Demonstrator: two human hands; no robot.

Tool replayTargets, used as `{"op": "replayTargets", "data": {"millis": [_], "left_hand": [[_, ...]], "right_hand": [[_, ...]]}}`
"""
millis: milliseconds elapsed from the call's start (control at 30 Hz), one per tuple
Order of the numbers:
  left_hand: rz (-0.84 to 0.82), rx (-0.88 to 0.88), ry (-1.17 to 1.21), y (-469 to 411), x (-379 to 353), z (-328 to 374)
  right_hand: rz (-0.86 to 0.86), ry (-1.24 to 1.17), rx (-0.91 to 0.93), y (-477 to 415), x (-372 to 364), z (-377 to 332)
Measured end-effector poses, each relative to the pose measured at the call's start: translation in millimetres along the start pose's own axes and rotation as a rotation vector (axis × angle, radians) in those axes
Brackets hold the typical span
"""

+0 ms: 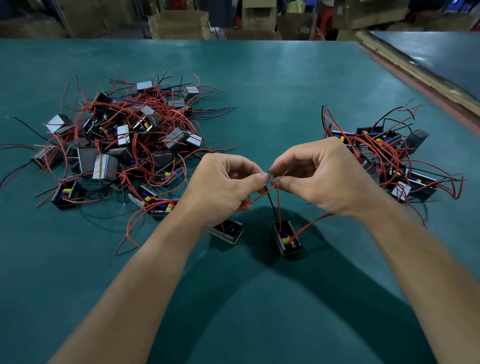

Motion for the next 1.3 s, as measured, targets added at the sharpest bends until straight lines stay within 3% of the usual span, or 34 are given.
{"op": "replayTargets", "data": {"millis": [500, 867, 1067, 1300], "left_hand": [[-0.062, 0.045, 0.095, 1.3, 0.2, 0.1], [0.021, -0.127, -0.128, 2.4, -2.7, 0.7], [-0.055, -0.007, 0.031, 1.1, -0.7, 0.6], [-0.046, -0.021, 0.025, 1.5, -2.6, -0.2]], "right_hand": [[0.042, 0.080, 0.082, -0.8, 0.6, -0.3], [-0.022, -0.119, -0.014, -0.2, 1.7, -2.4], [-0.012, -0.050, -0.005, 2.2, -0.2, -3.8], [-0.063, 0.114, -0.033, 0.1, 0.0, -0.6]]}}
Point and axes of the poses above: each hand's wrist, its own y-axis away from the middle knuckle, its own x-axis out of the back of the hand, z = x × y, the point moved 2 cm from there along -y, towards the middle knuckle, and after that the axes turned 1 degree about -z, right-handed, at the moved point
